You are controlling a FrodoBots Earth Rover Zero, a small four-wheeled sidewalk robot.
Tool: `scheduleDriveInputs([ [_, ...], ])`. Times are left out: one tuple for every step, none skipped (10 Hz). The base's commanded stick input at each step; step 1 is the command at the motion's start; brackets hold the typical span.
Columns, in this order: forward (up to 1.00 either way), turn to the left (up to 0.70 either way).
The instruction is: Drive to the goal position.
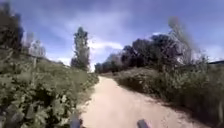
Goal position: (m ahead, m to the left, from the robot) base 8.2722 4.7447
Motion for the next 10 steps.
scheduleDriveInputs([
  [1.00, 0.00],
  [1.00, 0.00],
  [1.00, 0.00],
  [1.00, 0.00],
  [1.00, 0.00],
  [1.00, 0.00],
  [1.00, 0.00],
  [1.00, 0.00],
  [1.00, 0.00],
  [1.00, 0.00],
])
